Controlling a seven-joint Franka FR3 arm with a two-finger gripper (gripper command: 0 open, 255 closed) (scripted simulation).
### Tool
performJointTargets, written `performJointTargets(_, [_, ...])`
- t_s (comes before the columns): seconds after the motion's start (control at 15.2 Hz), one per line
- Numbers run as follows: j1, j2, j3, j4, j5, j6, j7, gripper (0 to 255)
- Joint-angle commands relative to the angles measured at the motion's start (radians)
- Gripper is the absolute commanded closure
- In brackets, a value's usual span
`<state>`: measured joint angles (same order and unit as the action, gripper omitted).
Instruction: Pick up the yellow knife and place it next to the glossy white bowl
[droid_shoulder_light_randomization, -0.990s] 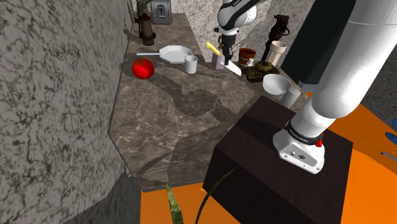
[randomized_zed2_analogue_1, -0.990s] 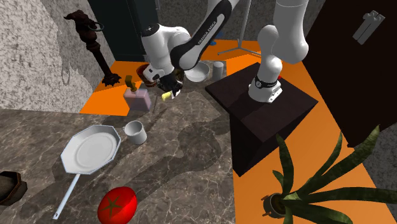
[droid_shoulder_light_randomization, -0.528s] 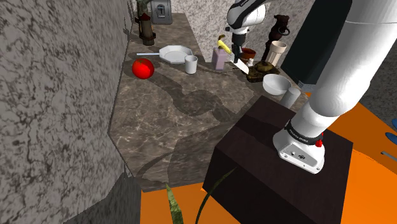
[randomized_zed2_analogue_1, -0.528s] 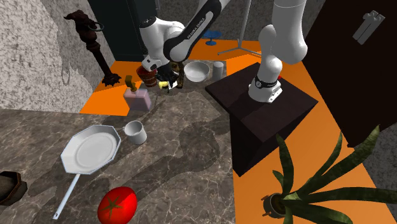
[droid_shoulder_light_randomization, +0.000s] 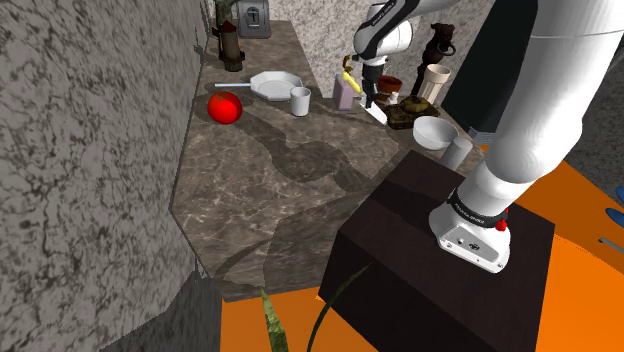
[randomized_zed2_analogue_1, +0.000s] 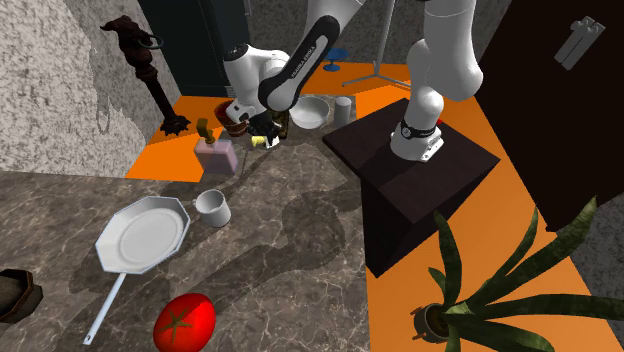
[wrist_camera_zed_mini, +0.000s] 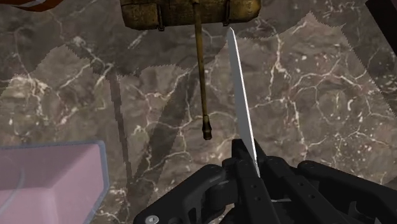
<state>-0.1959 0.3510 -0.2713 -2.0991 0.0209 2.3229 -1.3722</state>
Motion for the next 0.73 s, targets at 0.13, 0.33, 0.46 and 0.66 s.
performJointTargets(0.13, [-0.005, 0.04, 0.007, -0.004, 0.012, 0.044, -0.005, 255])
performJointTargets(0.33, [-0.01, 0.073, 0.013, -0.004, 0.022, 0.076, -0.01, 255])
performJointTargets(0.46, [-0.013, 0.095, 0.017, -0.003, 0.029, 0.096, -0.013, 255])
performJointTargets(0.66, [-0.019, 0.129, 0.024, 0.0, 0.038, 0.127, -0.017, 255])
